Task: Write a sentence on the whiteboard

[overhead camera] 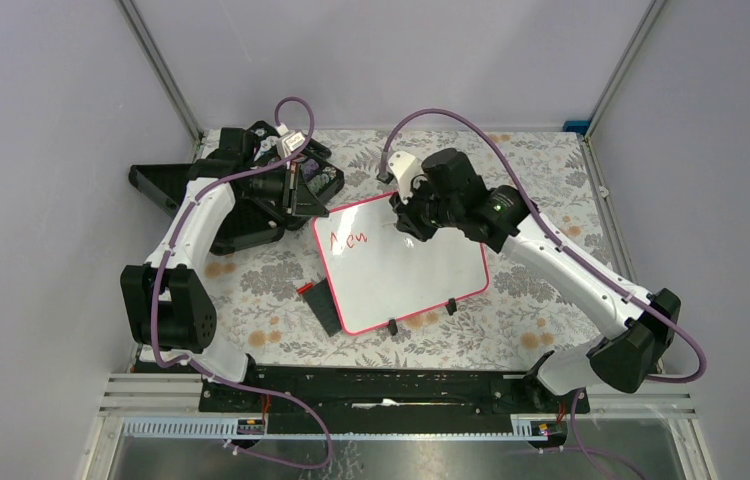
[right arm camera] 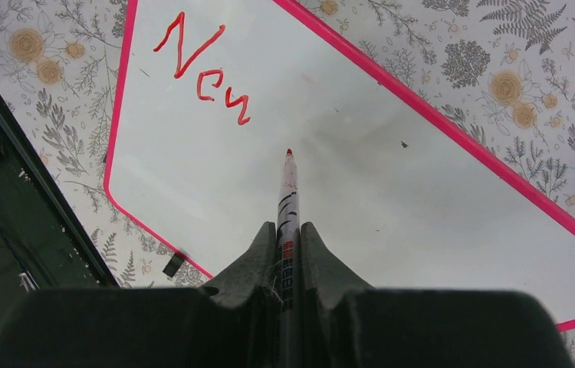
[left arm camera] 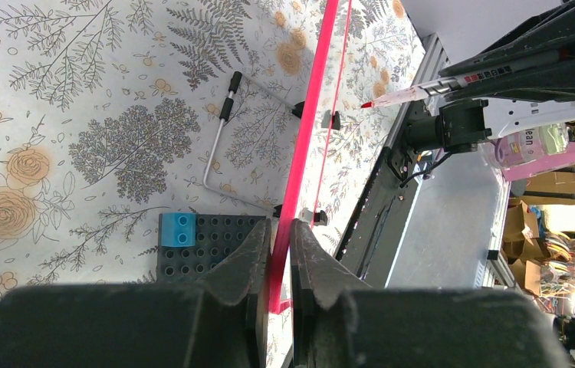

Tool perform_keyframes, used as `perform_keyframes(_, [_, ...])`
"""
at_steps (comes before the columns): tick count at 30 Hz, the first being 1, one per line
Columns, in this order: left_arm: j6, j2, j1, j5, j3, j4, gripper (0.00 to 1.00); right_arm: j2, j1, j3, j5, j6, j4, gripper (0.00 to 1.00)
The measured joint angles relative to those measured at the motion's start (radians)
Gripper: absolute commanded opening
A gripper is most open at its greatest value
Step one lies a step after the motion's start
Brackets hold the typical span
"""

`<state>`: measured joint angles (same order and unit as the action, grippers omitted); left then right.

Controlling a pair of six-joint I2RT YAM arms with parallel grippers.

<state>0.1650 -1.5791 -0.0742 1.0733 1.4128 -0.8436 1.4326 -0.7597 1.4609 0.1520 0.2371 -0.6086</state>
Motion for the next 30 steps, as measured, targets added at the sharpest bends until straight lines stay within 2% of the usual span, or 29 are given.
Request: perform_keyframes(30, [0.0,0.0,-0.003,-0.004,0.0,0.006,0.0,0.064,0.0,-0.006,-0.023,0.001,0.019,0.0])
